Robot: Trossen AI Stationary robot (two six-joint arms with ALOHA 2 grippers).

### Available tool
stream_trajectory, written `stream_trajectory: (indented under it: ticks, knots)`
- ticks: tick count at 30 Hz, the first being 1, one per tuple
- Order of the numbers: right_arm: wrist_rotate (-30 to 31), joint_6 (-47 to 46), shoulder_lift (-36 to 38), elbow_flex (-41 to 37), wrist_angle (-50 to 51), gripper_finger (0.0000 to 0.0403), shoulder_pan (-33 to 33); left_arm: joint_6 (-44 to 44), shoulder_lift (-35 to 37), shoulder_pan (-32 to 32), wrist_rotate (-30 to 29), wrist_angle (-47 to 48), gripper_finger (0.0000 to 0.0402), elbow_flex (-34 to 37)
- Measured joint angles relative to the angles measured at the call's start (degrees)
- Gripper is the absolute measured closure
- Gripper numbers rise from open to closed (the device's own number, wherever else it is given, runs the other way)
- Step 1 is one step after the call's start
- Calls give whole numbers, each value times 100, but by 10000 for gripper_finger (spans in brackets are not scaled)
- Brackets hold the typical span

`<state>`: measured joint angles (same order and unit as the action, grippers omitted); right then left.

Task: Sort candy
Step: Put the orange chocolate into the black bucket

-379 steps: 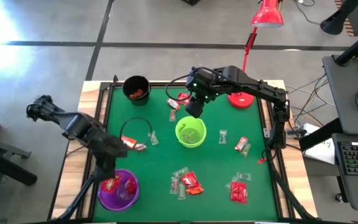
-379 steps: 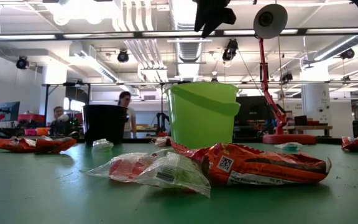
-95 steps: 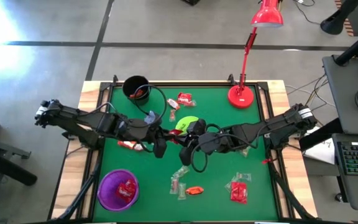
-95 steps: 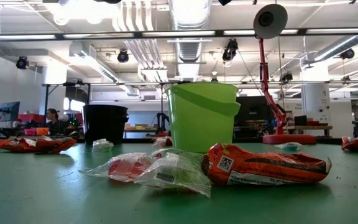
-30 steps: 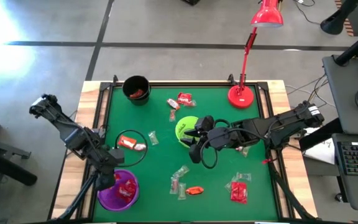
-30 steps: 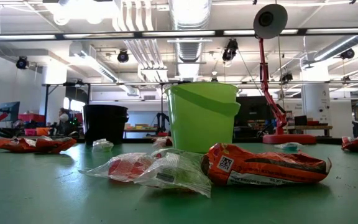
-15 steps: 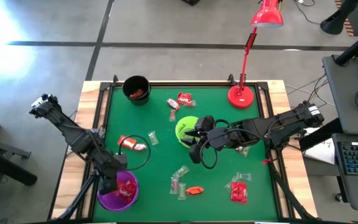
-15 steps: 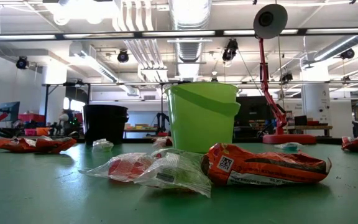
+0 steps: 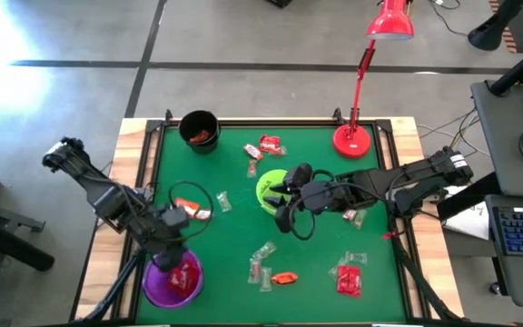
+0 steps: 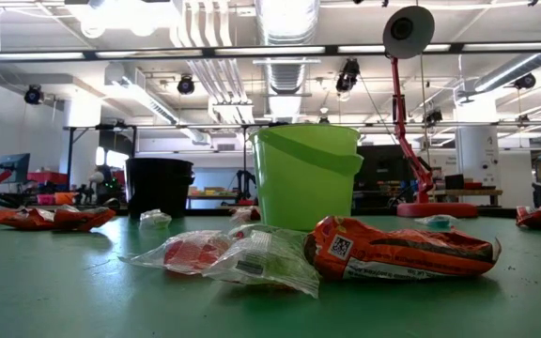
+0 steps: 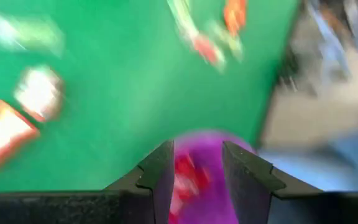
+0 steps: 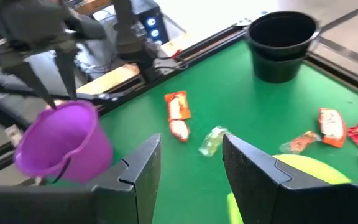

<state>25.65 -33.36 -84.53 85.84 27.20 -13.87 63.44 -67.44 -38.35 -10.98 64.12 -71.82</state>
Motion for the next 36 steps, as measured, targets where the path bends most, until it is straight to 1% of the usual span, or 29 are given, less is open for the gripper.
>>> stream_trajectory:
  ticks: [5, 8, 12, 17, 20, 25, 29, 32, 36]
  knots:
    - [-9, 90, 0, -2, 2, 241, 410, -493, 4, 22, -1760, 303, 286, -319]
    - [-20, 262, 0, -2, 1, 241, 736, -662, 12, 156, -2326, 430, 286, -365]
    - [-102, 351, 0, -2, 0, 241, 1239, -746, 74, 463, -2553, 628, 286, -315]
    - [-637, 487, -2, -2, -2, 241, 1915, -790, 134, 968, -2831, 901, 286, -259]
    - [-702, 762, -85, -4, -81, 241, 2261, -1100, 181, 1362, -2902, 897, 286, -257]
    - [-1313, 1089, -347, -9, -228, 241, 2787, -1766, 197, 2233, -3051, 882, 286, -257]
    - [-1514, 1427, -671, -9, -472, 241, 3051, -2150, 197, 3028, -3294, 819, 286, -255]
    - [-1677, 1789, -906, -9, -819, 241, 3207, -2522, 197, 3614, -3477, 642, 286, -253]
    - [-2271, 2077, -1231, -9, -1167, 241, 3401, -3163, 196, 4350, -3564, 141, 286, -253]
